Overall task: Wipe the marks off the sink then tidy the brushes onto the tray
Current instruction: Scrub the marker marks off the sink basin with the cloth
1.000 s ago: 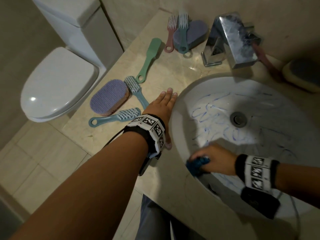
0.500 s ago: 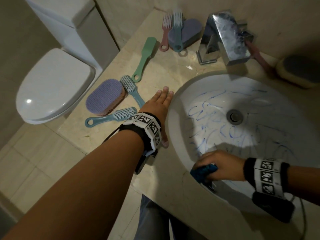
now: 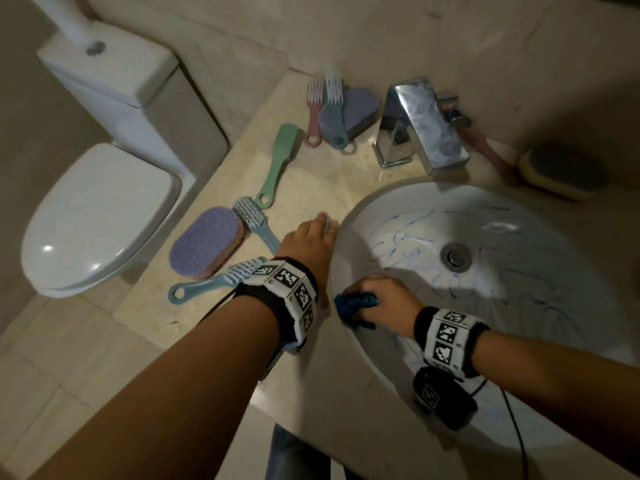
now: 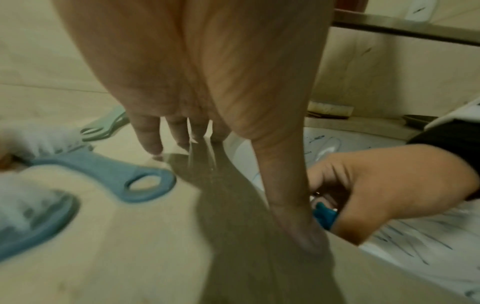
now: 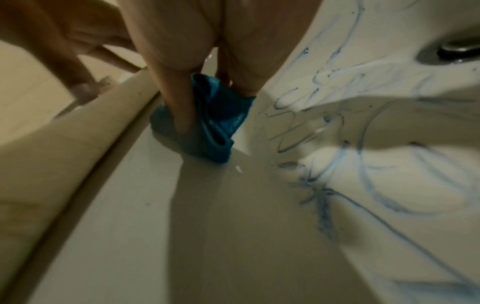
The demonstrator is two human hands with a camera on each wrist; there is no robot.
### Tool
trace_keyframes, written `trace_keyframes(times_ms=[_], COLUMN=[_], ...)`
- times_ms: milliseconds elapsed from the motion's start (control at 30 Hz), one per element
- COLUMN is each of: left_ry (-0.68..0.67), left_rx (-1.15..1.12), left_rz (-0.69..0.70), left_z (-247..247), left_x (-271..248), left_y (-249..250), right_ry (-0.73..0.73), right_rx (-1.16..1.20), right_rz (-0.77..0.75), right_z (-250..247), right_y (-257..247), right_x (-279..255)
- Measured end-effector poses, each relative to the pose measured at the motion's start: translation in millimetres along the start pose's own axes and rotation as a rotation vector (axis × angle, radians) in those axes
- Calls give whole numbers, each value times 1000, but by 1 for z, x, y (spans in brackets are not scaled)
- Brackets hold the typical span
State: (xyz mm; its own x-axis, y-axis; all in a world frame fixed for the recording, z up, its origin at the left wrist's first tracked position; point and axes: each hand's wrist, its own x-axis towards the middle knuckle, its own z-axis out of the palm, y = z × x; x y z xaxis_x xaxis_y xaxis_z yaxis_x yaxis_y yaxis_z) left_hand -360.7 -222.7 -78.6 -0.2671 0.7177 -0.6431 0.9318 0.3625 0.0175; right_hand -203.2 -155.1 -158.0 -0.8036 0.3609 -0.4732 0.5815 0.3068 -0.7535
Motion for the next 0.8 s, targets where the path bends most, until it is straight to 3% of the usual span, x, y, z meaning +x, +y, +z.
trace_keyframes(times_ms=[133, 233, 367, 433, 567, 600, 700, 733, 800], left_ry=[20, 8, -3, -9, 23, 20, 3, -1, -7], left_rx=[66, 82, 108, 140, 146, 143, 124, 121, 120], left_rz=[82, 129, 162, 190, 224, 220, 194, 188, 184], left_z=[-29, -43, -42, -40, -39, -40, -40, -41, -41], left_x=[25, 46, 63, 68, 69, 68, 68, 68, 67], left_y=[-12, -15, -19, -24, -29, -29, -26, -24, -24], right_ry=[96, 370, 808, 841, 689, 723, 1005, 1043, 971], right_rx=[129, 166, 510, 525, 429, 433, 504, 522, 518], right_rz=[16, 60, 181, 196, 170, 170, 305, 339, 299], right_z=[-4, -24, -49, -39, -16, -22, -55, -59, -47], right_y=[-10, -13, -2, -3, -5, -4, 7, 7, 2], right_x=[25, 66, 94, 94, 86, 87, 98, 99, 99])
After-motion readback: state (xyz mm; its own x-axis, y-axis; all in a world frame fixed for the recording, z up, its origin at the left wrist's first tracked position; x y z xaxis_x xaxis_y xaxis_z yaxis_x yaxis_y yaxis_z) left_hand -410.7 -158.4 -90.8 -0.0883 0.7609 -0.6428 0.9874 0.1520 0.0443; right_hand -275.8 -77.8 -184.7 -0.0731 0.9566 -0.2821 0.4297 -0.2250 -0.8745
